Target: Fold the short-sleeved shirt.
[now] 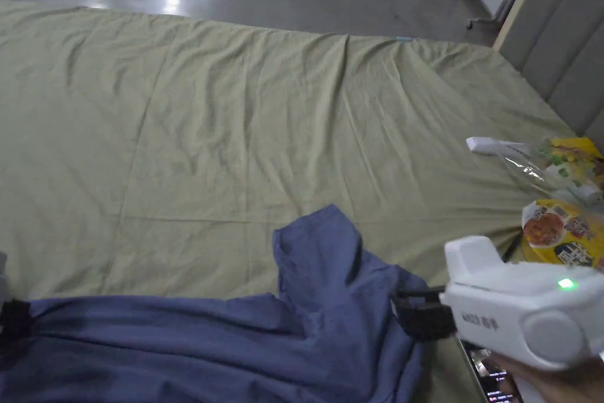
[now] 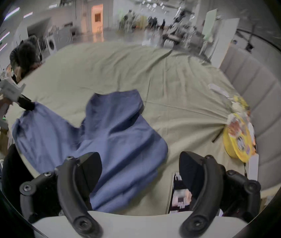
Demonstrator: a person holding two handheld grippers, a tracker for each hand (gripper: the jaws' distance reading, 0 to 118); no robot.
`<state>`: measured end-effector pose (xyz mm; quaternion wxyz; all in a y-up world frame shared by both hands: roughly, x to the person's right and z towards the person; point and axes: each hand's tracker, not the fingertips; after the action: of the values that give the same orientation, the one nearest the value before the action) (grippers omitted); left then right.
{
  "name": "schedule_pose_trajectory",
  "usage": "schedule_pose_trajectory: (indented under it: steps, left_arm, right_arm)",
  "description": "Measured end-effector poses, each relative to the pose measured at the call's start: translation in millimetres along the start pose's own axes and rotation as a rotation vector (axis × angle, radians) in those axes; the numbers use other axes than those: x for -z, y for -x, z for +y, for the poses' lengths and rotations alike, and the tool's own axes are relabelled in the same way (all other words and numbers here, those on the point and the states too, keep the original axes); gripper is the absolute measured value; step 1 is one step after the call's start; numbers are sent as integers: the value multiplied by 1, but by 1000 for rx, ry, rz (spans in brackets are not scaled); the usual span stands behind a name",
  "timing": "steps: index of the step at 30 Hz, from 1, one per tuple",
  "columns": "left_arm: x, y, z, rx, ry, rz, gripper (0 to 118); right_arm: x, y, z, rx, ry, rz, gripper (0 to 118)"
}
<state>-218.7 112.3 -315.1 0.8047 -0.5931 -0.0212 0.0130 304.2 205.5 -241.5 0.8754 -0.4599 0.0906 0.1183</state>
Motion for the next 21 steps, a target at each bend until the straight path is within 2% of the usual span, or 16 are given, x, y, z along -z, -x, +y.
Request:
schedule_pose_trajectory:
  steps: [3,6,7,10,11,12,13,14,15,16,18,21]
  left_arm:
    - [0,-9,2,71,23,34,2]
    - [0,-13,7,80,45,40,2]
    - [2,-11,10,89,57,39,2]
    - [3,-14,17,130,96,38,2]
    - [4,-15,19,132,99,44,2]
    - [6,-18,17,137,103,52,2]
    - [6,-20,15,147,93,69,2]
    - [6,-23,13,188,71,90,2]
    - [6,-25,9,218,51,100,2]
    - [4,-25,5,229,29,105,2]
    - [-6,-22,-4,245,-32,93,2]
    - [-49,-9,-17,131,-195,9,2]
  right_arm:
    - [67,-19,48,32,134,36,95]
    - [118,-26,73,42,217,40,95]
    - [131,-27,76,34,241,30,95]
    - [174,-21,75,-92,444,-26,86]
    - [176,-20,71,-73,449,18,82]
    - [167,-18,74,-46,385,-2,69]
    - [162,-16,72,-52,379,0,54]
    - [155,-10,69,-62,333,51,37]
    - [152,-7,66,-59,325,45,14]
    - [150,-5,66,-47,325,22,3]
    - [138,-2,66,-32,281,24,3]
    - [88,-11,67,92,98,40,3]
